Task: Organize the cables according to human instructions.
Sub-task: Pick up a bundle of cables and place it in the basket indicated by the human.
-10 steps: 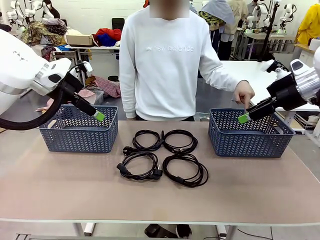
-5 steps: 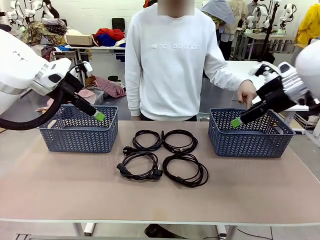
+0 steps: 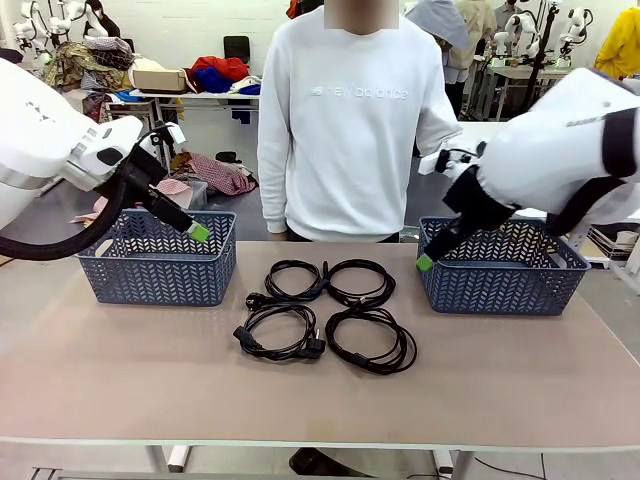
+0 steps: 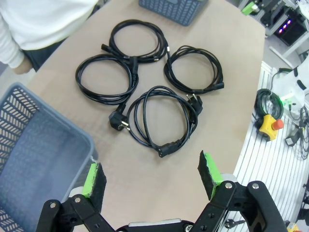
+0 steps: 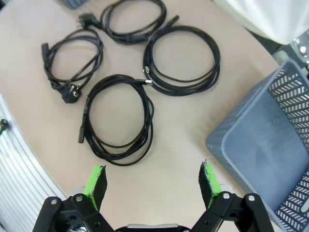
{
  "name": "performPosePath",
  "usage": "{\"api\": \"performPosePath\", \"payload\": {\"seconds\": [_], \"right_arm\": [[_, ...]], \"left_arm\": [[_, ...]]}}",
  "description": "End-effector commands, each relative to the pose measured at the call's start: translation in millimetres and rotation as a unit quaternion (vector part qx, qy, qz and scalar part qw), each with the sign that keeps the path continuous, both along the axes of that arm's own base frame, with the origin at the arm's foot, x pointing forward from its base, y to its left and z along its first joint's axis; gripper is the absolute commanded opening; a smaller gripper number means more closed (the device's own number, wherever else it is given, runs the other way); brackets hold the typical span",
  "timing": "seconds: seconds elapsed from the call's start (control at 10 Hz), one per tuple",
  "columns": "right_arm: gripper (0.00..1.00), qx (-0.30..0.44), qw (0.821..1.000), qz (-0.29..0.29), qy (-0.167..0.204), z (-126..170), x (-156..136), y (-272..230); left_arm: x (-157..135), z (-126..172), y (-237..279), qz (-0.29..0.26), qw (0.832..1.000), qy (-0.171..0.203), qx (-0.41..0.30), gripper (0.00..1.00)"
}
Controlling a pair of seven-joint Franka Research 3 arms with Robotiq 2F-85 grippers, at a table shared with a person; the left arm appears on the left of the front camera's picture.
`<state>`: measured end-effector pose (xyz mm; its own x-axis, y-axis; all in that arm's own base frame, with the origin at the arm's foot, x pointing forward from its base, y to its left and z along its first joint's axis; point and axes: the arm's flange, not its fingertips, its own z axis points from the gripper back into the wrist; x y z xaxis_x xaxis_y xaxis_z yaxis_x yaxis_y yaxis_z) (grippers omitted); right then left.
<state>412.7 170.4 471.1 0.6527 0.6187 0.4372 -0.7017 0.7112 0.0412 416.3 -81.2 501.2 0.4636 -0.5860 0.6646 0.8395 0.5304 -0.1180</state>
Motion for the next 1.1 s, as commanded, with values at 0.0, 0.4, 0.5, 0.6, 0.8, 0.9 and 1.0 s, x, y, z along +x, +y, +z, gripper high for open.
{"api": "performPosePath", "payload": {"seconds": [0.0, 0.4, 0.5, 0.6, 0.8, 0.9, 1.0], "right_arm": [[1.0, -0.036, 0.999, -0.011, 0.032, 4.7, 14.0, 18.4], [1.0, -0.045, 0.998, -0.012, 0.045, -6.3, 18.8, 30.2], [1.0, -0.04, 0.998, 0.004, 0.04, -12.6, 14.2, 34.0], [1.0, -0.04, 0.998, 0.004, 0.04, -12.6, 14.2, 34.0], [1.0, -0.04, 0.998, 0.004, 0.04, -12.6, 14.2, 34.0], [1.0, -0.04, 0.998, 0.004, 0.04, -12.6, 14.2, 34.0], [1.0, -0.04, 0.998, 0.004, 0.04, -12.6, 14.2, 34.0]], "left_arm": [[-0.8, -1.6, 2.3, -0.009, 1.0, -0.006, -0.012, 1.0], [-0.8, -1.6, 2.3, -0.009, 1.0, -0.006, -0.012, 1.0], [-0.8, -1.6, 2.3, -0.009, 1.0, -0.006, -0.012, 1.0], [-0.8, -1.6, 2.3, -0.009, 1.0, -0.006, -0.012, 1.0], [-0.8, -1.6, 2.3, -0.009, 1.0, -0.006, -0.012, 1.0], [-0.8, -1.6, 2.3, -0.009, 1.0, -0.006, -0.012, 1.0], [-0.8, -1.6, 2.3, -0.009, 1.0, -0.006, -0.012, 1.0]]}}
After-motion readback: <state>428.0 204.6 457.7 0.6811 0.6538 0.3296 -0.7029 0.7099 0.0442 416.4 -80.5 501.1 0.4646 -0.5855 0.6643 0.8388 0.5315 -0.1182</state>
